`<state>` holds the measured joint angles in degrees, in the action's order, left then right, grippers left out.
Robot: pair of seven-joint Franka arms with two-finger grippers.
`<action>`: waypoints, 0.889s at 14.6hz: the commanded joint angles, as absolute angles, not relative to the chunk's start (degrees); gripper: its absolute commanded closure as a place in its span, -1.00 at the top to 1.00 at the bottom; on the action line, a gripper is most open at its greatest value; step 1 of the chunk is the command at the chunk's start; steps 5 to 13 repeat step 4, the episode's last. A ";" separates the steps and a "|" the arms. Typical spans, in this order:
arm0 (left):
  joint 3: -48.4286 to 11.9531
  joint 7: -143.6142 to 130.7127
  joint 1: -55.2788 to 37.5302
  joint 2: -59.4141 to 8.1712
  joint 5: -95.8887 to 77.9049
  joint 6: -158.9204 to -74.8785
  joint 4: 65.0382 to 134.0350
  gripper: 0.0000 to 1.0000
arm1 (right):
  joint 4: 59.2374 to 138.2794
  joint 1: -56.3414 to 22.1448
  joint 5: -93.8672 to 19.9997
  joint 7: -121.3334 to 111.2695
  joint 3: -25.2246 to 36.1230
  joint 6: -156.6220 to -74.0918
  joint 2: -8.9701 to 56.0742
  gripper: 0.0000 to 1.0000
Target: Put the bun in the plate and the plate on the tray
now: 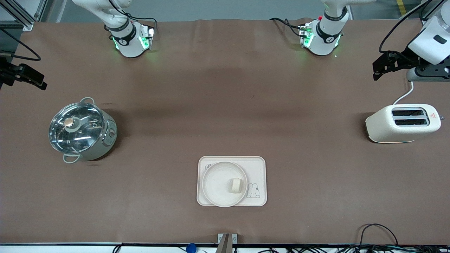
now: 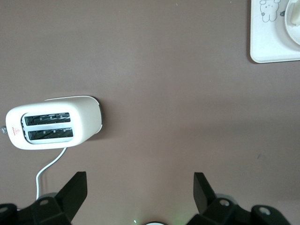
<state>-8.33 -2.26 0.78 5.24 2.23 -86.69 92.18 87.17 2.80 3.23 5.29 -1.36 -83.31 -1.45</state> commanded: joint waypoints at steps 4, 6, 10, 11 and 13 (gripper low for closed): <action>-8.26 -1.06 1.14 4.92 1.50 -86.57 90.70 1.00 | 89.74 3.25 3.69 3.52 -1.41 -84.11 -3.60 1.00; -8.26 -1.06 1.14 4.92 1.50 -86.57 90.70 1.00 | 89.74 3.25 3.69 3.52 -1.41 -84.11 -3.60 1.00; -8.26 -1.06 1.14 4.92 1.50 -86.57 90.70 1.00 | 89.74 3.25 3.69 3.52 -1.41 -84.11 -3.60 1.00; -8.26 -1.06 1.14 4.92 1.50 -86.57 90.70 1.00 | 89.74 3.25 3.69 3.52 -1.41 -84.11 -3.60 1.00; -8.26 -1.06 1.14 4.92 1.50 -86.57 90.70 1.00 | 89.74 3.25 3.69 3.52 -1.41 -84.11 -3.60 1.00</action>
